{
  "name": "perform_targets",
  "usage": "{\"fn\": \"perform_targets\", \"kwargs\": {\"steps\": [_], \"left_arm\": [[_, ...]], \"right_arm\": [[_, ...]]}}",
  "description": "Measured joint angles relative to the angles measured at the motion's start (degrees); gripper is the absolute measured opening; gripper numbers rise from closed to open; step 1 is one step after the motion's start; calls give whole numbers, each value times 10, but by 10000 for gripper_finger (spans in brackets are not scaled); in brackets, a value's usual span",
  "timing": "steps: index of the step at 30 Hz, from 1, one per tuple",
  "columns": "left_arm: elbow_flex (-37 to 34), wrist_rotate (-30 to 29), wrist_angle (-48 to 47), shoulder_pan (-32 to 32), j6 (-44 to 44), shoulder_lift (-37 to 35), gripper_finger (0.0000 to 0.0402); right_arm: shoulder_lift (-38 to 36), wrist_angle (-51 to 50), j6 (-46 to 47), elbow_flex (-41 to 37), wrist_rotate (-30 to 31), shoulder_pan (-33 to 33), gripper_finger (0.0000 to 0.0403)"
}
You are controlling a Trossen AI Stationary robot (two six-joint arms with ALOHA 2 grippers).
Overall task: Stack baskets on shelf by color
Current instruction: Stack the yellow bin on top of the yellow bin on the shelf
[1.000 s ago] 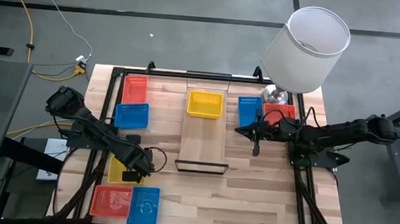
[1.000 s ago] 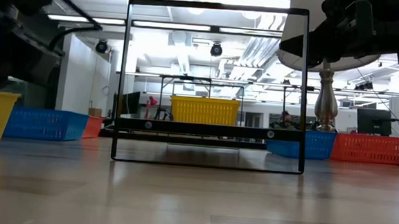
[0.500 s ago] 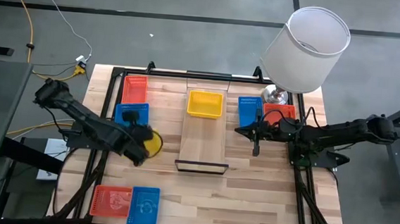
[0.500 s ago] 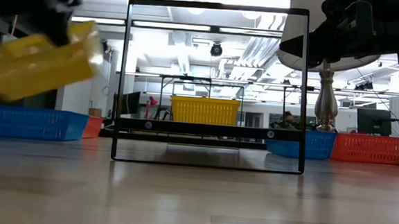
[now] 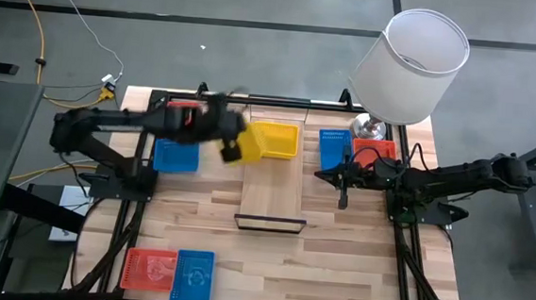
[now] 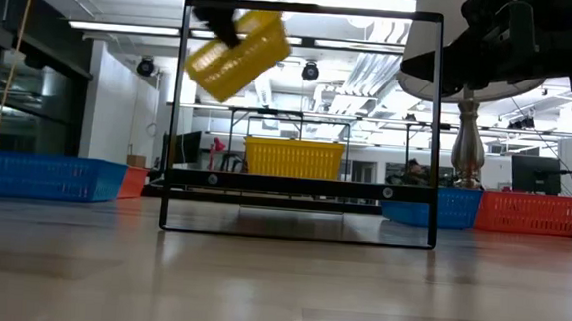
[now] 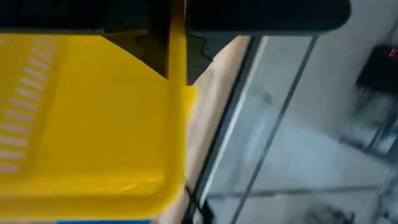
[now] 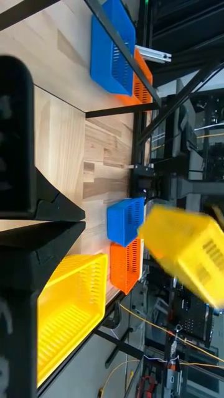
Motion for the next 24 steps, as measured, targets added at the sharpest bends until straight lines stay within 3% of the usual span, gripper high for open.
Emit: {"fn": "perform_targets", "kwargs": {"steps": [3, 12, 18, 24], "left_arm": [[87, 37, -3, 41, 52, 59, 0], [340, 53, -202, 68, 142, 281, 0], [419, 78, -203, 68, 185, 367, 0], [430, 86, -199, 72, 213, 402, 0]], "right_arm": [[0, -4, 0, 0, 0, 0, 0], [0, -5, 0, 0, 0, 0, 0], [0, -6, 0, 0, 0, 0, 0], [0, -11, 0, 0, 0, 0, 0]]}}
